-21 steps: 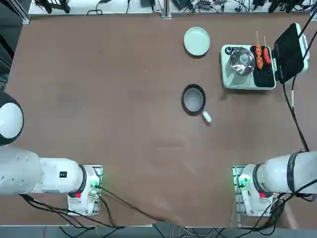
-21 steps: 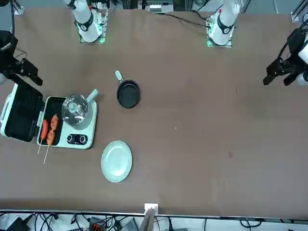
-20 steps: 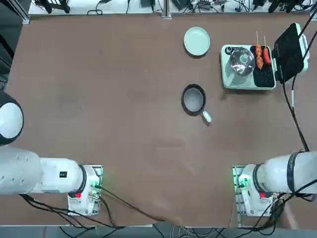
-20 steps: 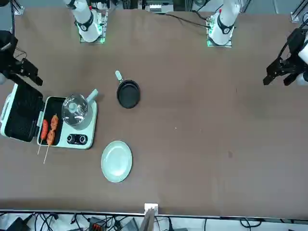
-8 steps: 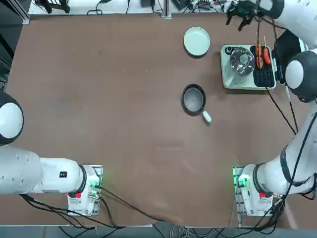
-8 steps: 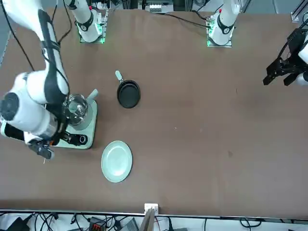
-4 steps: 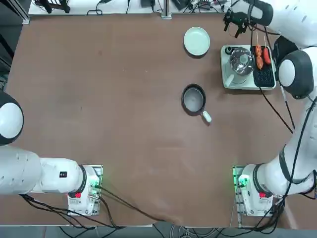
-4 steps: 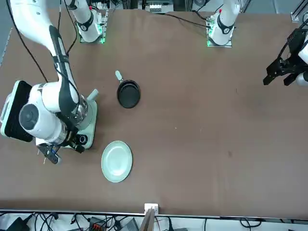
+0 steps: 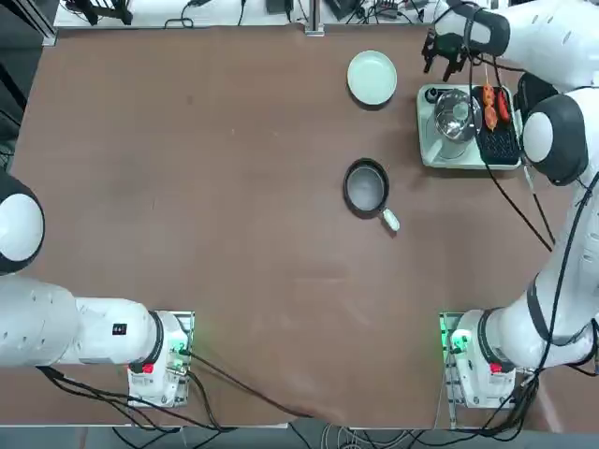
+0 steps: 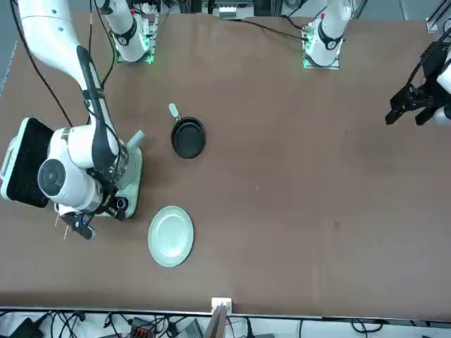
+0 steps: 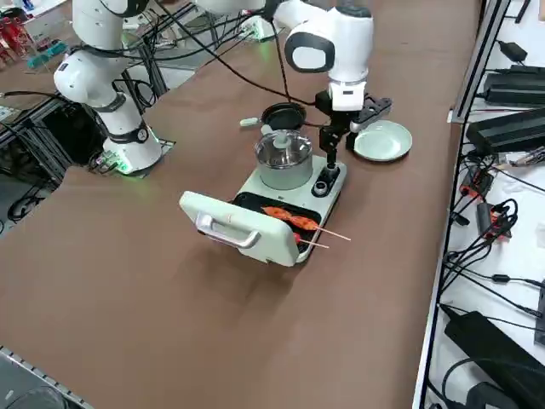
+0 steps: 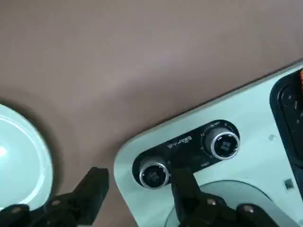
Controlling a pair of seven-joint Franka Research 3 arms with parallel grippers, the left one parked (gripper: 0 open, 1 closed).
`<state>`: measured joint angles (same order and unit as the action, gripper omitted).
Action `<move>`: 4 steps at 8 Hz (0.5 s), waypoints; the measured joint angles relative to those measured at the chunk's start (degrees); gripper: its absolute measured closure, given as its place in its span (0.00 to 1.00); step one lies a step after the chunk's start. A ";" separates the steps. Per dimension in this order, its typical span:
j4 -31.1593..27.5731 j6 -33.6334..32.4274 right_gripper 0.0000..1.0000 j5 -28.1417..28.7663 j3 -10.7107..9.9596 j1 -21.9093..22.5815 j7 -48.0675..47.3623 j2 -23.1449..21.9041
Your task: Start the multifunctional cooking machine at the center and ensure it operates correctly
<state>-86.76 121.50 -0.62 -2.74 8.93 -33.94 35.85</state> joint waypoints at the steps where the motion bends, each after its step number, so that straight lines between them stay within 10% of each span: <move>1: -0.46 -0.02 0.20 0.00 -0.07 0.00 0.35 0.04; 4: -1.63 -0.02 0.22 0.00 -0.08 0.00 0.57 0.50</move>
<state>-88.39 121.48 -0.63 -2.81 8.93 -33.37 36.35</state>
